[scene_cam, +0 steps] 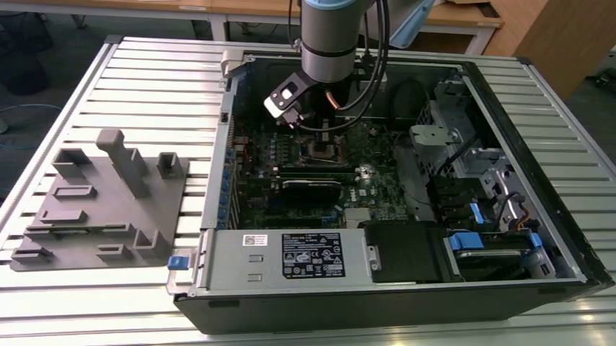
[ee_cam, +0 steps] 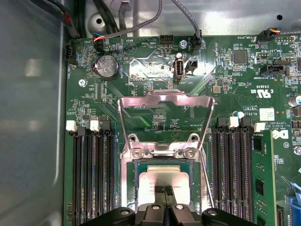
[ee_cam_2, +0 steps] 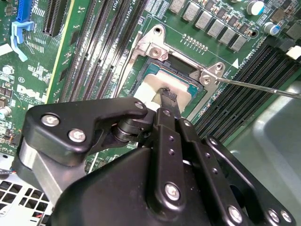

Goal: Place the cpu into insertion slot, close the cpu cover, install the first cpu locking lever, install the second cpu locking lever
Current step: 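Place the cpu into insertion slot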

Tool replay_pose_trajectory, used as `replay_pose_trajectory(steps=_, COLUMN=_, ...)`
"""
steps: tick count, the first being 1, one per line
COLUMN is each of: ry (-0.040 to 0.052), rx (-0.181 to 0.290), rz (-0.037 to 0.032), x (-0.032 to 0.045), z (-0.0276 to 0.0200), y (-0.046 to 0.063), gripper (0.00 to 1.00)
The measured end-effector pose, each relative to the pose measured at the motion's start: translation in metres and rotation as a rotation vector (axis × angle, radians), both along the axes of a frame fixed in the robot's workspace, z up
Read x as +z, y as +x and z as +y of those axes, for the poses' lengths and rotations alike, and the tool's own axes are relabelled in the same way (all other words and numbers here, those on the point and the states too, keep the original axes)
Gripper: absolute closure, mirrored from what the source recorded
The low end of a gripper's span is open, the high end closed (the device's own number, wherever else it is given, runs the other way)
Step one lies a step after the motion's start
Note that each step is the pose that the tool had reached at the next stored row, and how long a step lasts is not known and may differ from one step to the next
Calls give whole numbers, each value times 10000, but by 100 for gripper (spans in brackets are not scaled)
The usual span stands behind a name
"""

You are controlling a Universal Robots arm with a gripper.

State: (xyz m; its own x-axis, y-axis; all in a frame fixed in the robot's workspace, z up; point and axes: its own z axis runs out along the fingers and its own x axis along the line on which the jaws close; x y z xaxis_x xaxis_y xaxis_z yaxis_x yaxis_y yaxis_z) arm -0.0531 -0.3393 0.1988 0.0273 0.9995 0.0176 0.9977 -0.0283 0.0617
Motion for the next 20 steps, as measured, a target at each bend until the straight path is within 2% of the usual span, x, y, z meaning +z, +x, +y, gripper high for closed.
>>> replay_pose_trajectory(steps=16, ry=1, rx=-1, rz=-2, x=-2, z=0, y=0, gripper=89)
replay_pose_trajectory(steps=18, ry=26, rx=-1, rz=-17, x=17, z=4, y=3, gripper=89)
replay_pose_trajectory(steps=20, ry=-1, rx=-1, rz=0, x=59, z=0, y=0, gripper=89)
